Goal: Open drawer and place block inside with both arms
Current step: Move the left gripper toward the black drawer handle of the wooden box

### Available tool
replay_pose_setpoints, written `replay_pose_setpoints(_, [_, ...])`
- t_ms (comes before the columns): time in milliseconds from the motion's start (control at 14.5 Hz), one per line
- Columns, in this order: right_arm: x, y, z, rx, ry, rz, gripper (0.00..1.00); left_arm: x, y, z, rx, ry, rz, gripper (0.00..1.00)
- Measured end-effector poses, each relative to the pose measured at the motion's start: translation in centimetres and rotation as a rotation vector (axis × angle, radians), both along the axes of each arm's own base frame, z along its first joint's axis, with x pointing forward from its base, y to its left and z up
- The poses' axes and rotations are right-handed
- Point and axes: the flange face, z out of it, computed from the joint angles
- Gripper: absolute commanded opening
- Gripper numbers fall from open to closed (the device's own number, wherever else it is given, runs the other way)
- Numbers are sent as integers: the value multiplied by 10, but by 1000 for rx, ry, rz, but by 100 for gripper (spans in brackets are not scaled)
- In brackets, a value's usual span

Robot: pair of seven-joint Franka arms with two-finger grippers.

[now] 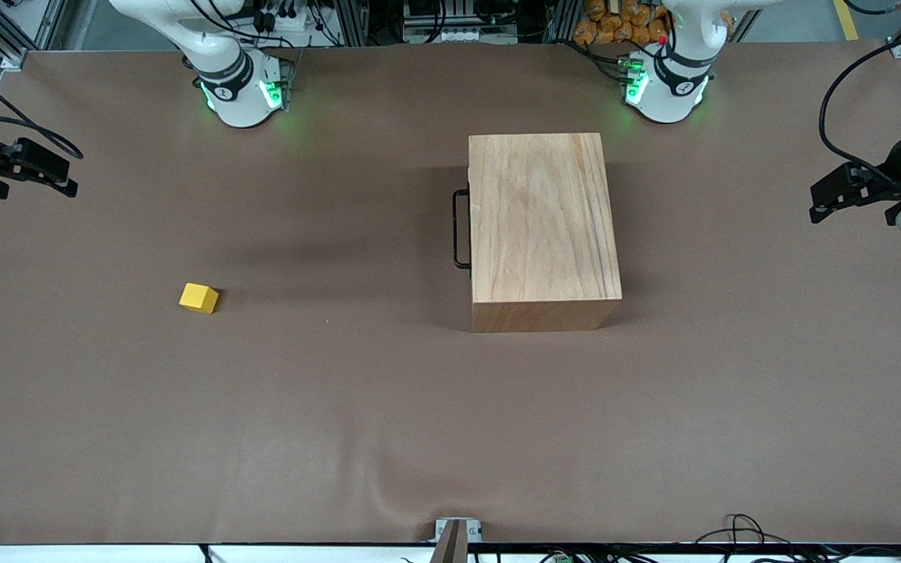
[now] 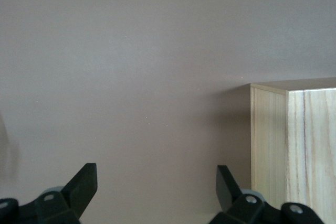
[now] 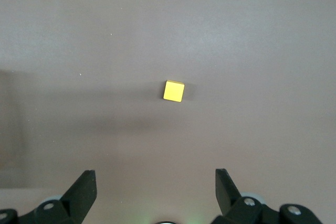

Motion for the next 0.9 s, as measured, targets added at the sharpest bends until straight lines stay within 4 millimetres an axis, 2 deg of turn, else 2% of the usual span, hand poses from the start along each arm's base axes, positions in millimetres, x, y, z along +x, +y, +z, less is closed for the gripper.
replay_pose_setpoints(484, [-4, -1, -3, 1, 36, -1, 100, -1, 0, -3, -2, 18, 4, 100])
replay_pose_setpoints(622, [-6, -4, -4, 1, 55, -6, 100, 1, -1, -9, -4, 33, 2, 100])
replay_pose_setpoints(760, [-10, -13, -4, 3, 78, -25, 100, 7, -13, -22, -18, 57, -14, 100])
replay_pose_setpoints(898, [-11, -20, -5, 4, 89, -37, 100, 11, -38, -35, -37, 75, -7, 100])
